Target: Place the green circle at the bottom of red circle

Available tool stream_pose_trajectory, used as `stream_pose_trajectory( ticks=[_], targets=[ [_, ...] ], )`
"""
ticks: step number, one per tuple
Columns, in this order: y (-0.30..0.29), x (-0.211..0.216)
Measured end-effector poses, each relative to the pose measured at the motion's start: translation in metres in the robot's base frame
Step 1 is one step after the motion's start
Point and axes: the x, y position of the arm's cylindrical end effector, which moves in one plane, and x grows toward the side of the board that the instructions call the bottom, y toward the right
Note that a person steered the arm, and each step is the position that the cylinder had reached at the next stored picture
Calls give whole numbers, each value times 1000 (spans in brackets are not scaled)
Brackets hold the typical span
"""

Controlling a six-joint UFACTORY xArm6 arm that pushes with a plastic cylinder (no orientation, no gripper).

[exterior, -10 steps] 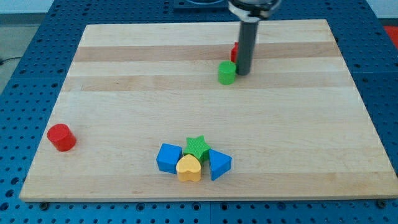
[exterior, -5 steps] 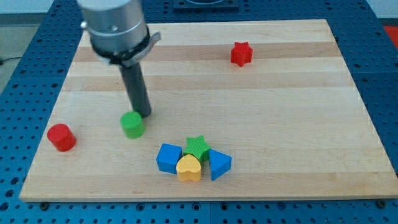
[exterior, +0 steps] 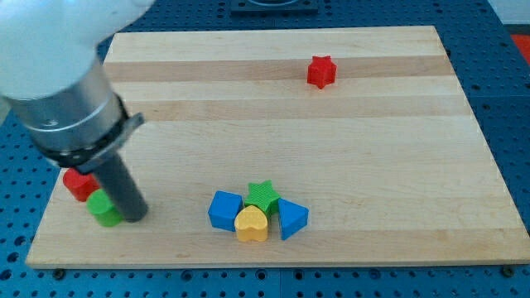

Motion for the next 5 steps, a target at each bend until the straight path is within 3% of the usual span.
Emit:
stream_pose_trajectory(
  ticks=[1, 2, 5],
  targets=[
    [-35, -4],
    [-13, -9],
    [255, -155]
  ],
)
